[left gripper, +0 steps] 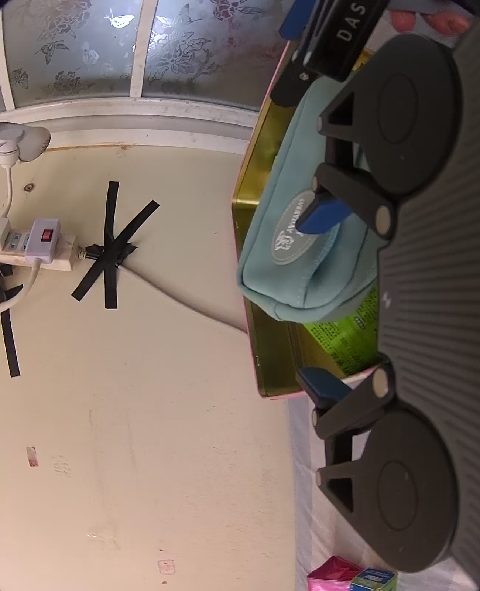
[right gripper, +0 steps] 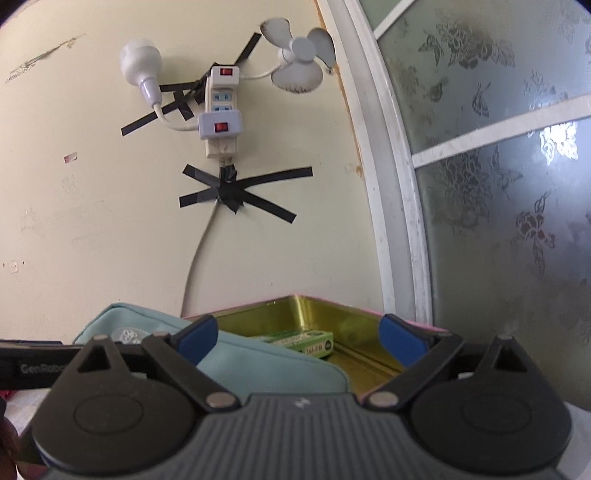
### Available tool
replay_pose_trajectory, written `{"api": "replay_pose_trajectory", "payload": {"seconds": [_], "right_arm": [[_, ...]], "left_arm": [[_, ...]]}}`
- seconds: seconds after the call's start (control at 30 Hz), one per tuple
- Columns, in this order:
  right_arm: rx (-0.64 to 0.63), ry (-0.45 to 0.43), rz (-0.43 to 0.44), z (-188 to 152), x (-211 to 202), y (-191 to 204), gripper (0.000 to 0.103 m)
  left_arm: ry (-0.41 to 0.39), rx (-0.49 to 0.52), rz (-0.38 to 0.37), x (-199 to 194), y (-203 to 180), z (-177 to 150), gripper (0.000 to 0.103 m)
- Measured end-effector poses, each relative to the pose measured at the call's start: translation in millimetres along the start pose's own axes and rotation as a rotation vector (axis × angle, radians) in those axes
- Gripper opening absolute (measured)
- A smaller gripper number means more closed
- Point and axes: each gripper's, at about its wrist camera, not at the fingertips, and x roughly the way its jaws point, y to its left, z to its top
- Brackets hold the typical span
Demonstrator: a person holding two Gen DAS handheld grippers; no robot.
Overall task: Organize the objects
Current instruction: 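Lower the teal pouch into the tin and open both grippers, then move both grippers toward the green toothpaste box and pink box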
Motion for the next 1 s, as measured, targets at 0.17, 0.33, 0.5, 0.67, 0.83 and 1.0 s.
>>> {"api": "replay_pose_trajectory", "payload": {"seconds": [0.17,0.33,0.5,0.67,0.83,1.0], "right_arm": [[0.099,0.012,0.002,-0.7,0.8,-17.9,0.099],[0.183,-0.011,-0.06,0.0,-2.5,-37.2,0.099],[0.37,0.018,-0.112,-6.1,0.4,-67.8,0.099],[0.551,0.019,-0.168,-16.0,-4.4,-95.9,0.099],[0.633,0.111,-0.24,-25.0,-8.7,-105.5,0.097],[0.579,0.111,-0.266,-31.0,-35.6,-92.1,0.1]], "left_arm": [[-0.02,-0.033,0.026,-20.8,11.6,-2.4,0.081],[-0.017,-0.081,0.067,-48.7,47.1,-5.7,0.081],[0.05,-0.05,0.194,-60.1,96.6,-25.2,0.082],[0.15,-0.087,0.322,-72.6,156.1,-47.8,0.082],[0.202,-0.083,0.414,-87.6,202.0,-68.5,0.082],[0.268,-0.169,0.446,-109.1,249.6,-82.7,0.082]]}}
